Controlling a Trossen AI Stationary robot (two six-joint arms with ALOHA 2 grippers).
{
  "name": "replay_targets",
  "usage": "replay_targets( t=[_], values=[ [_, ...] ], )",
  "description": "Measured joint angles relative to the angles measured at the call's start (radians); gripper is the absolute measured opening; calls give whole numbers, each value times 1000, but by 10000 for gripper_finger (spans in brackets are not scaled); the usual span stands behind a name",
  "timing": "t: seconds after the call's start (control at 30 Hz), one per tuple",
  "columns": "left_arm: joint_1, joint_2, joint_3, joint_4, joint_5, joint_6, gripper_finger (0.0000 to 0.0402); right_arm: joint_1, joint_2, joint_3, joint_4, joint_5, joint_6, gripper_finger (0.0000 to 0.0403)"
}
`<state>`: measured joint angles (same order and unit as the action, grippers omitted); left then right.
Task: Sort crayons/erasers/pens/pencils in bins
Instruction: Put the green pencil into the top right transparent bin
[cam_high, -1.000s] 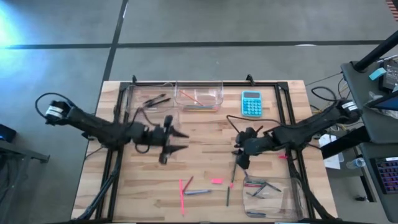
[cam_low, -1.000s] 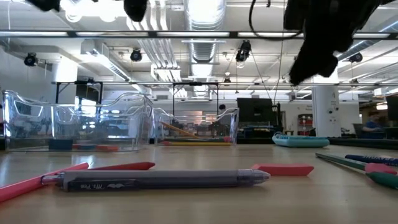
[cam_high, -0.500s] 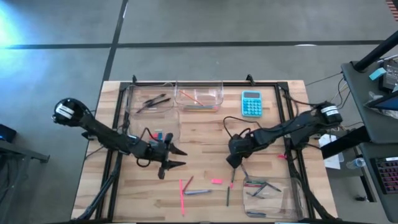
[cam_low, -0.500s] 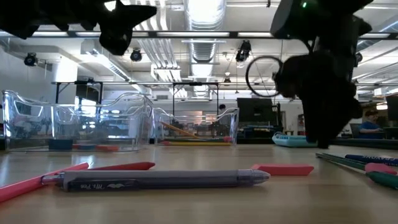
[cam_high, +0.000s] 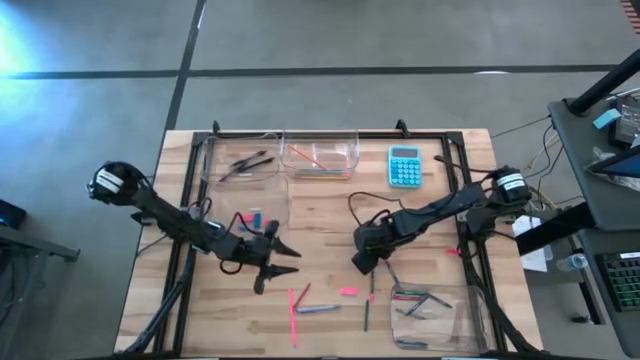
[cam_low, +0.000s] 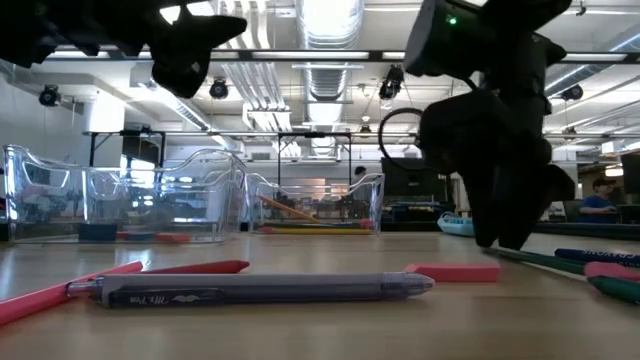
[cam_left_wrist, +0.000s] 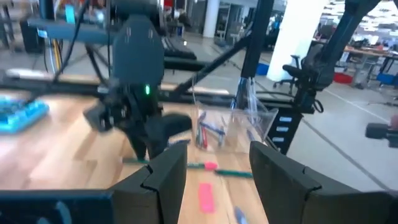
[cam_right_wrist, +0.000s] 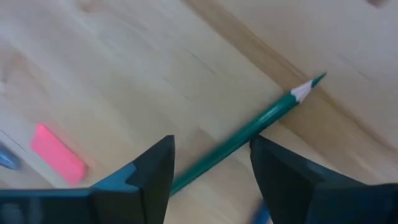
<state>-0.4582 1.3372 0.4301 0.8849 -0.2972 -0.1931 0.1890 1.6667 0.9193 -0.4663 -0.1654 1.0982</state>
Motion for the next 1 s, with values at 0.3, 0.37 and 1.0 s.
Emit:
replay_targets(
  t=[0.3, 0.37, 1.0],
  values=[
    [4, -92, 51, 5, -44, 240, 161, -2, 134, 139, -6, -22, -72, 196],
    [5, -122, 63, 5, -45, 276, 161, -2, 167, 169, -21, -22, -94, 196],
    [9, -208, 82, -57, -101, 445, 161, -11, 342, 336, -250, 26, -304, 175]
  ],
)
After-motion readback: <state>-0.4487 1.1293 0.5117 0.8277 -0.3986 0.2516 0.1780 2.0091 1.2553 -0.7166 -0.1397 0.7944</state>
